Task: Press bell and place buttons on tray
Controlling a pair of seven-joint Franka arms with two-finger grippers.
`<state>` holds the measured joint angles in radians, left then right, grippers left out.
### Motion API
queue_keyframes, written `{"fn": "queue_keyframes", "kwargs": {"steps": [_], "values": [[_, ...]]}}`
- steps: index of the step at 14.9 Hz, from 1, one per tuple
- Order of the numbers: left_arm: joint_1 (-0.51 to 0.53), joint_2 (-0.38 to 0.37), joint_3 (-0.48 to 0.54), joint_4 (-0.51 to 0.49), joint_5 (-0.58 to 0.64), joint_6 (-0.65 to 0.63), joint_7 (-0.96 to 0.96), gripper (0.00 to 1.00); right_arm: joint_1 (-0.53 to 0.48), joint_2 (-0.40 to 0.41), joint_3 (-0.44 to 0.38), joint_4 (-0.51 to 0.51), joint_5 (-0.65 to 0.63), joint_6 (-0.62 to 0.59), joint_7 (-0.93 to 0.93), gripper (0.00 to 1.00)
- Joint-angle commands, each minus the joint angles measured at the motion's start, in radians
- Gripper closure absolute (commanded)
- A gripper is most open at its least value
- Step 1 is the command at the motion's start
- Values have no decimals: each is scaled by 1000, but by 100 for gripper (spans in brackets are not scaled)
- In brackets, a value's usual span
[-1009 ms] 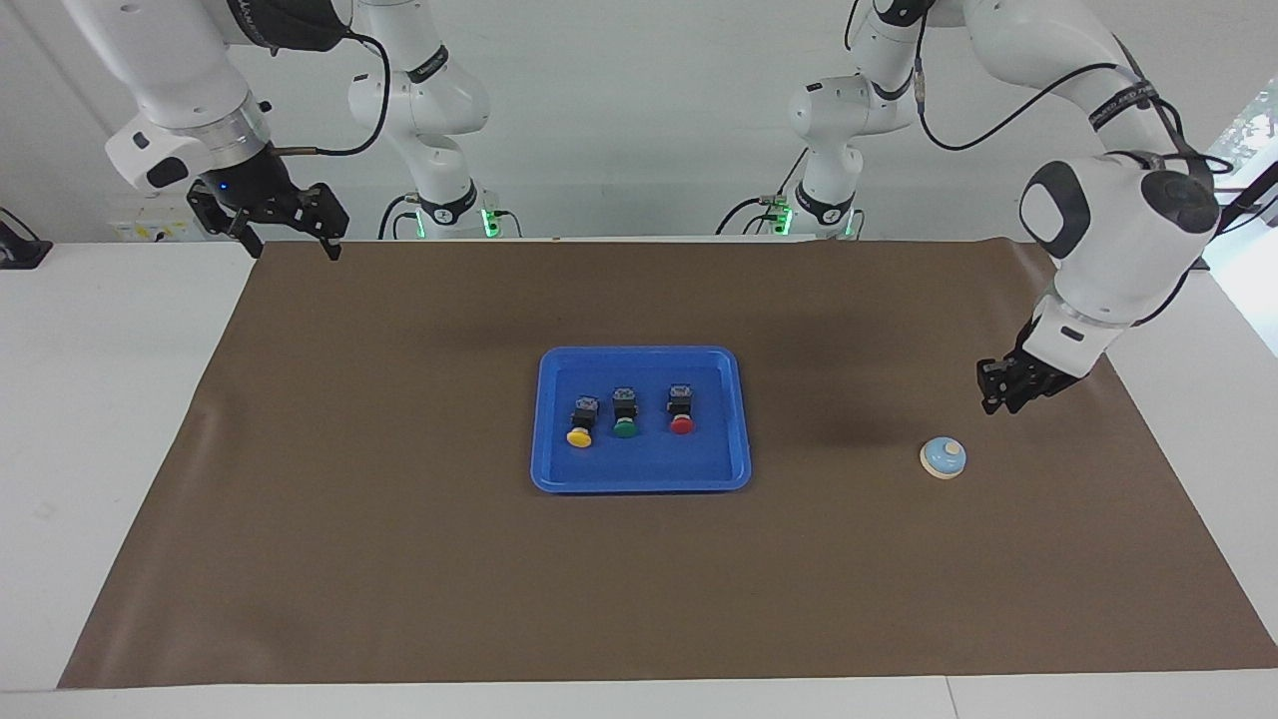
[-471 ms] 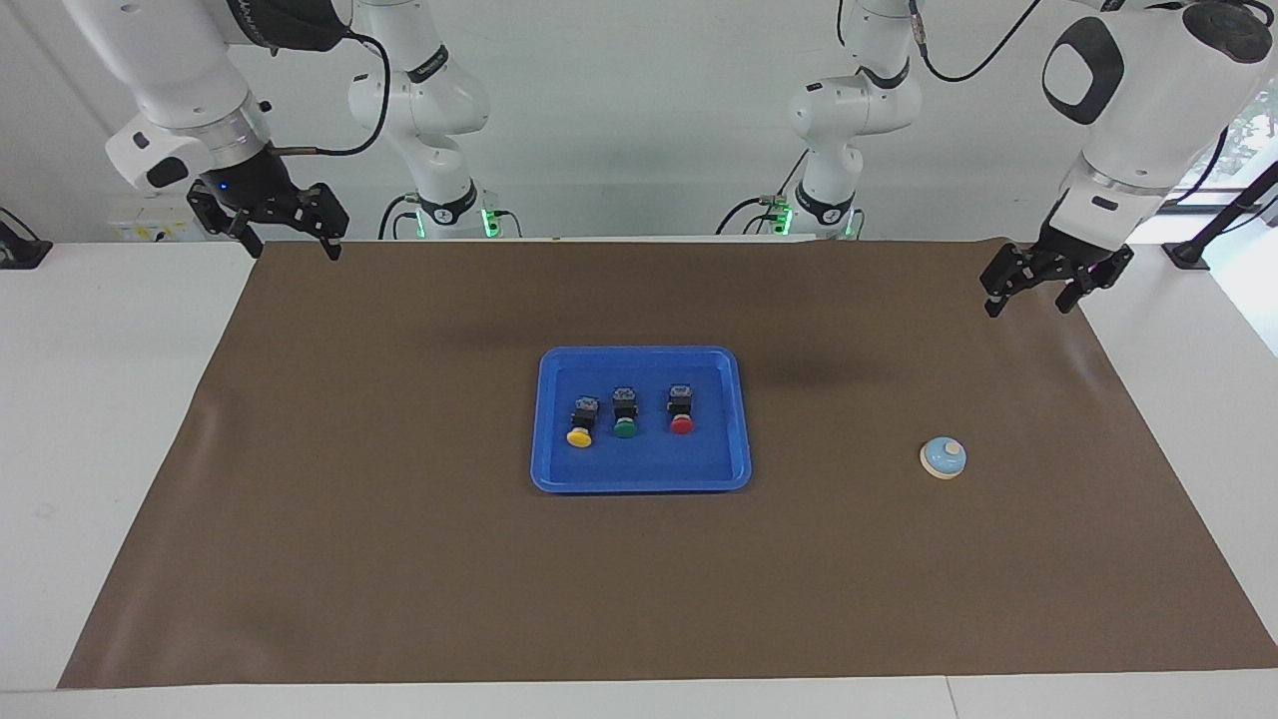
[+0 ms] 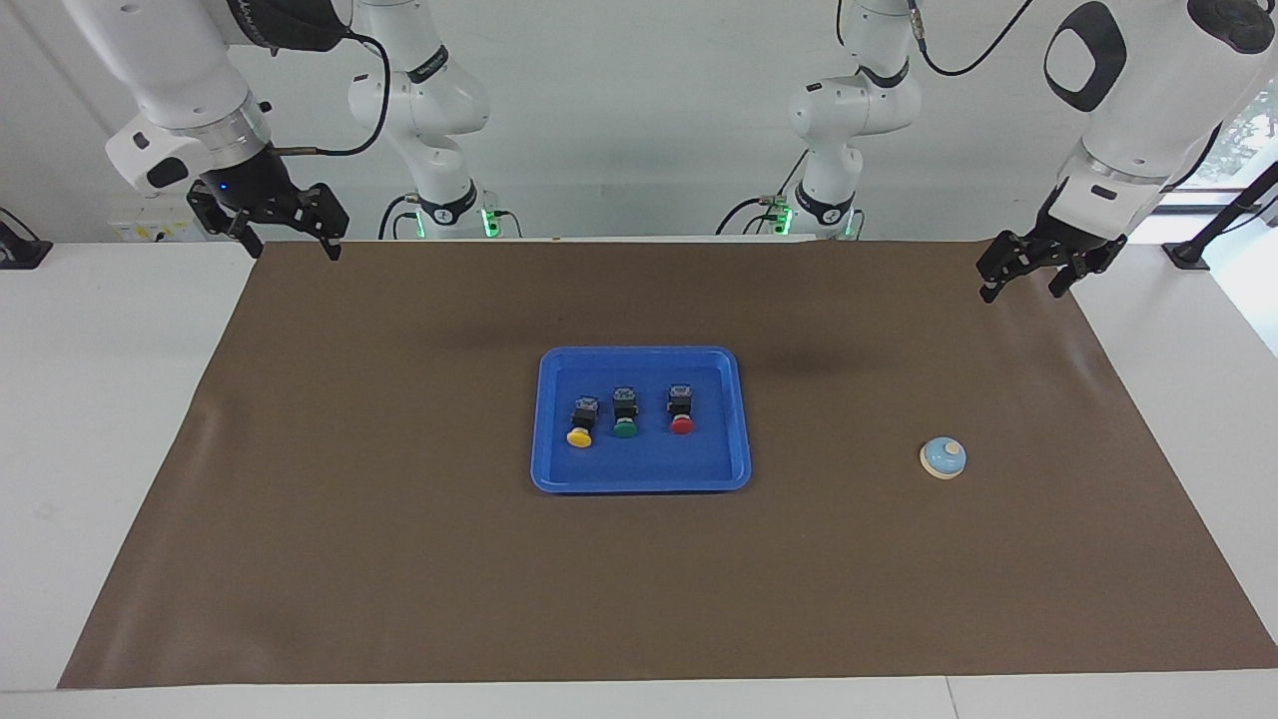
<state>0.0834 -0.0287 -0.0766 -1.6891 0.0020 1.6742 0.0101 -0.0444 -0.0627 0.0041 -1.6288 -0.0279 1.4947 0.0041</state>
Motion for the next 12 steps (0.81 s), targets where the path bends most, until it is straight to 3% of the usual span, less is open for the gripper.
{"fn": "queue_keyframes", "kwargs": {"steps": [1, 12], "values": [[-2, -19, 5, -15, -16, -34, -12, 0, -20, 3, 16, 14, -7, -16, -18, 0], [-13, -23, 1, -14, -14, -99, -12, 0, -20, 3, 16, 13, -7, -16, -18, 0]]}}
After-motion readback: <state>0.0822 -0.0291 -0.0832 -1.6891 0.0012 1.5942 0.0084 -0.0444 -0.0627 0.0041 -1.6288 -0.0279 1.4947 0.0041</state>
